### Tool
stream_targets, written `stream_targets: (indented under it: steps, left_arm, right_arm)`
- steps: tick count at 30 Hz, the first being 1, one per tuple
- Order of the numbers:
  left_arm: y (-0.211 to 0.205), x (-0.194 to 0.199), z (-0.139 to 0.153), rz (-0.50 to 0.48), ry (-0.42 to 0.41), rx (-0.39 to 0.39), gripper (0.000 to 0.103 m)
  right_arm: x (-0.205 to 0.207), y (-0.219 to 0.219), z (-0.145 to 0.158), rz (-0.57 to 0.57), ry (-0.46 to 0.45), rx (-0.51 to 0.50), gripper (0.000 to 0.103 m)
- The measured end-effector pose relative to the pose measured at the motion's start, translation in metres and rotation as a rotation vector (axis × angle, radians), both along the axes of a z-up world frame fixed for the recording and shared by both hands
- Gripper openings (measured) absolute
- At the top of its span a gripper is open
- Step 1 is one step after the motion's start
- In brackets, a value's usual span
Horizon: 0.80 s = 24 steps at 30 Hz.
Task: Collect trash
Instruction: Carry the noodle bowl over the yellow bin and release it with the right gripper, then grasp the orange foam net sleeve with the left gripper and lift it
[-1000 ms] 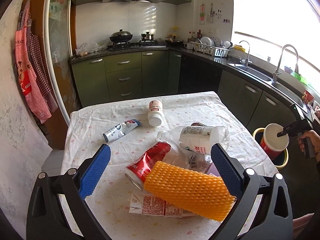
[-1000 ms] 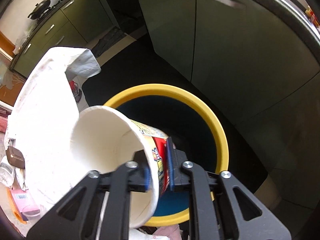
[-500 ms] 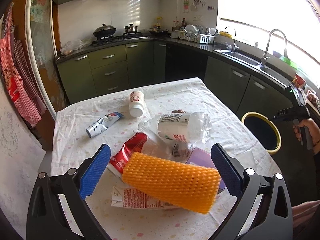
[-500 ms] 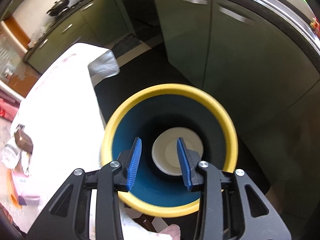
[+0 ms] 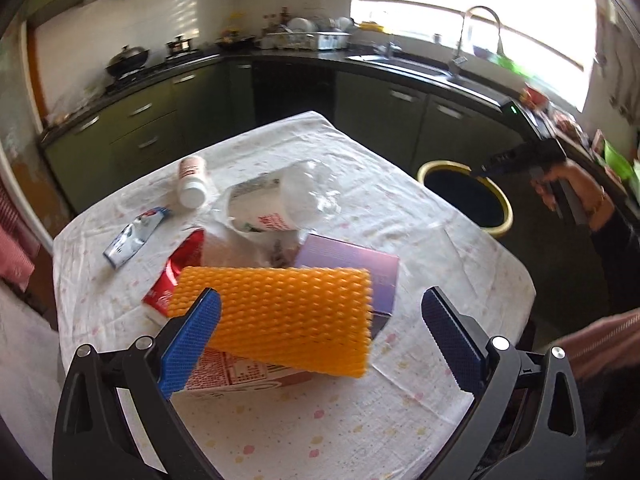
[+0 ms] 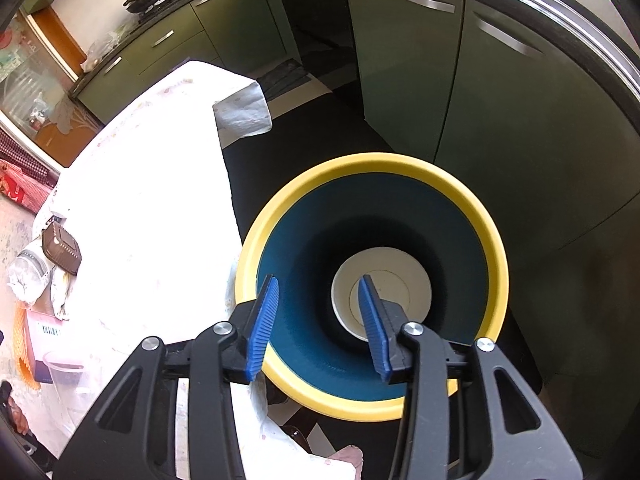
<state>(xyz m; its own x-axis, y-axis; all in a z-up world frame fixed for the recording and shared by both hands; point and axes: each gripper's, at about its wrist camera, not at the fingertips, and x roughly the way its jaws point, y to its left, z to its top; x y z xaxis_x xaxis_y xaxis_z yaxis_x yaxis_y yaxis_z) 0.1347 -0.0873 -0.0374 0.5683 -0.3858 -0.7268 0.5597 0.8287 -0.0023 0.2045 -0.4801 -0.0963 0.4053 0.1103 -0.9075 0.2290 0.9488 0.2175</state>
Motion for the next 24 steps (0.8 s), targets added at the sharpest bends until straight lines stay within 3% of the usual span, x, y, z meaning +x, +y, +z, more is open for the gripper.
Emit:
stream_targets:
  steps: [4, 10, 13, 18, 20, 24]
  left_arm:
    - [-0.017, -0.011, -0.010, -0.079, -0.032, 0.108, 0.099]
    - [-0.019, -0.009, -0.026, -0.042, -0.051, 0.208, 0.092]
    - [-0.017, -0.007, -0.033, -0.032, -0.047, 0.225, 0.075]
    - [-0.007, -0.001, -0.036, -0.023, 0.014, 0.173, 0.051]
    - [-0.005, -0.001, -0.034, -0.028, 0.018, 0.158, 0.031]
    - [-0.001, -0.005, -0.027, -0.039, 0.023, 0.127, 0.012]
  right_arm:
    - [-0.001, 0.001, -0.001, 0.003, 0.003, 0.003, 0.042]
    - [0.001, 0.004, -0.003, 0.015, -0.001, 0.011, 0.042]
    - [0.002, 0.005, -0.002, 0.023, -0.006, 0.012, 0.043]
    - [-0.001, 0.008, 0.000, 0.033, -0.016, 0.014, 0.043]
    - [-0.001, 0.009, 0.001, 0.037, -0.020, 0.016, 0.043]
    - [-0.005, 0.013, 0.003, 0.046, -0.029, 0.030, 0.043]
